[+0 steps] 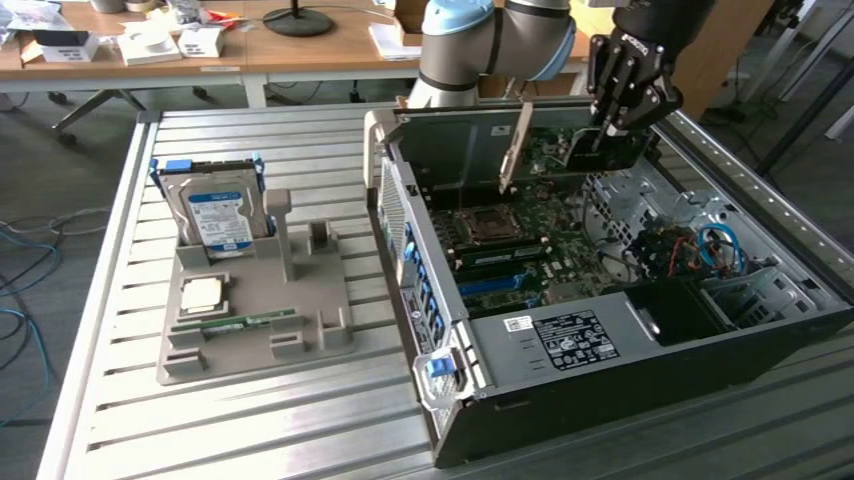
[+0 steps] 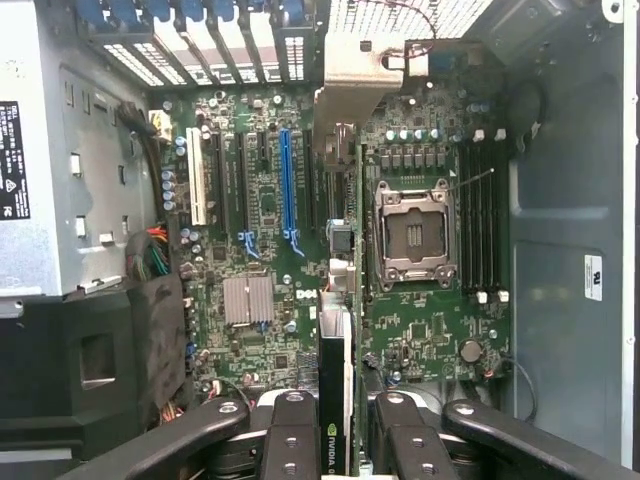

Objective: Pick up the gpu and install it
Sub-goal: 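Insert the gpu into the slot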

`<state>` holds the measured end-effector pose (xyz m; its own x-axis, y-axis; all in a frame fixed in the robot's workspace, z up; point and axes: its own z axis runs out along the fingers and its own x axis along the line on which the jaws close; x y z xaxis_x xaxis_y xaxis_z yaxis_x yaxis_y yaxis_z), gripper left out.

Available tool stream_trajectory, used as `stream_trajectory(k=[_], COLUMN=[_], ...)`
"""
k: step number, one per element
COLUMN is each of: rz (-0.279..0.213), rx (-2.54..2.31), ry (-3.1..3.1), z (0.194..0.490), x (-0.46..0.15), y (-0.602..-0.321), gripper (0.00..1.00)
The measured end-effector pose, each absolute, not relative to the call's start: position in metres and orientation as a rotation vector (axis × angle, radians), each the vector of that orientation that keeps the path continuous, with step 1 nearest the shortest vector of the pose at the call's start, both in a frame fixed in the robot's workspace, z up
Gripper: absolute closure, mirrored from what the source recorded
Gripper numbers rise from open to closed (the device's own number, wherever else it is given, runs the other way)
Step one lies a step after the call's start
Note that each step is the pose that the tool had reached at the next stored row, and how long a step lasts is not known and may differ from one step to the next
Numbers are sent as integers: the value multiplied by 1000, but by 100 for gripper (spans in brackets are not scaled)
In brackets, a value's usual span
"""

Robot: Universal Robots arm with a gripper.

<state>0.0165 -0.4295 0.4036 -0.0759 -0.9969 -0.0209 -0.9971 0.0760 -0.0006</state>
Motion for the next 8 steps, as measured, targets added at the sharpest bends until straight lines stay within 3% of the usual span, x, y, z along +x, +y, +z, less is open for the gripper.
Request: stream_trajectory(k=[8], rz=[17], rx=[-2123], ry=[2291], z=[404], x=[5], y=[-431], gripper=[74])
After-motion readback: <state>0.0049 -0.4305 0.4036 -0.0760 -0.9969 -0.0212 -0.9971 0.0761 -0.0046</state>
